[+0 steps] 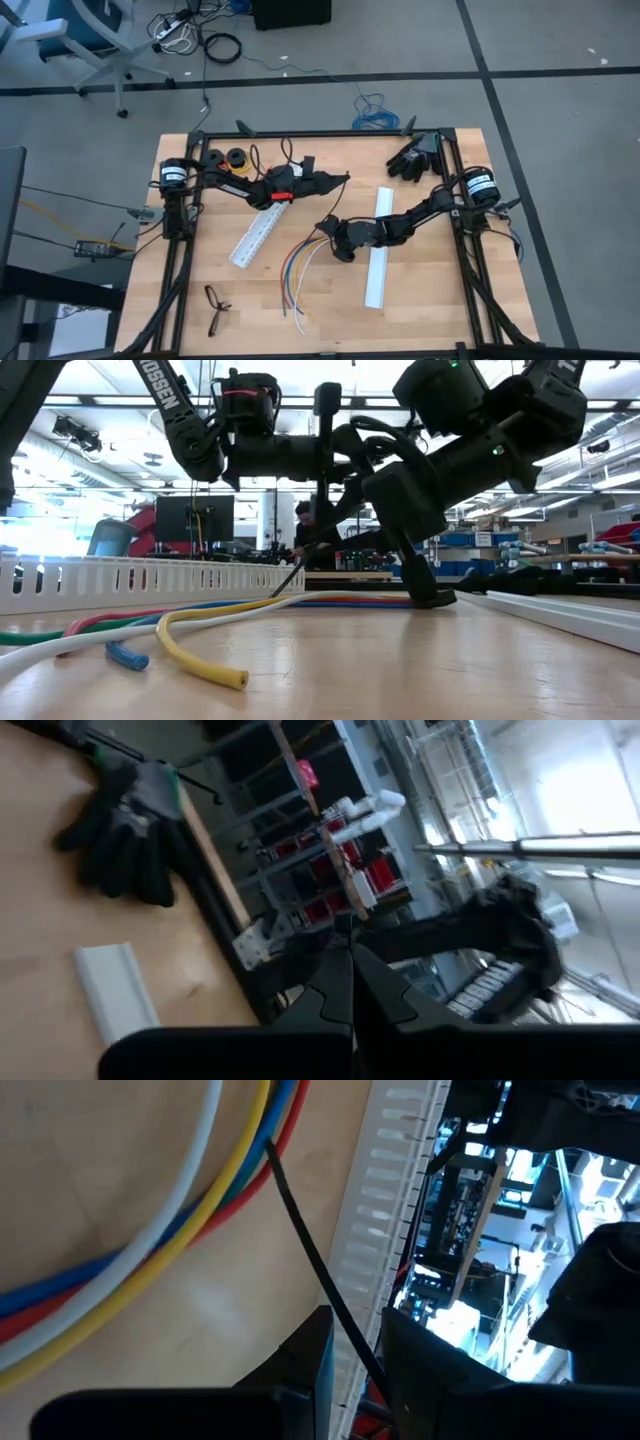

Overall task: Ziptie cables
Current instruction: Wrap the cable wires together using the black zip tie

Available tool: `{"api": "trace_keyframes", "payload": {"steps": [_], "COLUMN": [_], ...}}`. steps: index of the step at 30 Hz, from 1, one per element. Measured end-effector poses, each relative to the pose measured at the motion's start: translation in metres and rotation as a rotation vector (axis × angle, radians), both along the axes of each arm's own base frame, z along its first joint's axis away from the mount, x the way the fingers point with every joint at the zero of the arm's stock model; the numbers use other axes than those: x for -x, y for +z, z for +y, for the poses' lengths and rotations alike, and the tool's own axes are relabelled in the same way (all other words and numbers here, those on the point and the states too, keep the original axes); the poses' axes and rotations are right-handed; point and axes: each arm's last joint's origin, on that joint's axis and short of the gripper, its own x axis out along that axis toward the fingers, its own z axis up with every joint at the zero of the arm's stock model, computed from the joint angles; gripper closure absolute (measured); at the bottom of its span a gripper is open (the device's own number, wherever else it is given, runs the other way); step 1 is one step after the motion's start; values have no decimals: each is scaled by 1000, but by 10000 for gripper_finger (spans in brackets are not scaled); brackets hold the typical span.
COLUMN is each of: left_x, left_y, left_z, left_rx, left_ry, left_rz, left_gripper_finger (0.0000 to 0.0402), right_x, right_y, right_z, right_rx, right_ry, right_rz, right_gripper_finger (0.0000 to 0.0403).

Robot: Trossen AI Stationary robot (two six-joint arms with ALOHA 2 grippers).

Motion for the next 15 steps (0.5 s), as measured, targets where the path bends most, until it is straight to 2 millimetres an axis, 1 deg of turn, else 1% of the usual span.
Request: {"api": "trace_keyframes", "payload": {"steps": [5, 12, 15], "left_x": [0, -1, -1], "left_y": [0, 0, 0], "left_z": [0, -2, -3], "left_rx": [-3, -14, -24], "left_ry": [-21, -97, -118], "left_rz": [3, 3, 5], "left_gripper_finger": [401, 401, 401], "right_x": [0, 0, 0], "right_y": [-1, -3, -3], "right_z": [0, -9, -11], "right_rx": [11, 41, 46], "right_ry": [9, 22, 12], "right_rz": [8, 50, 52], "right_gripper_finger": [337, 393, 399]}}
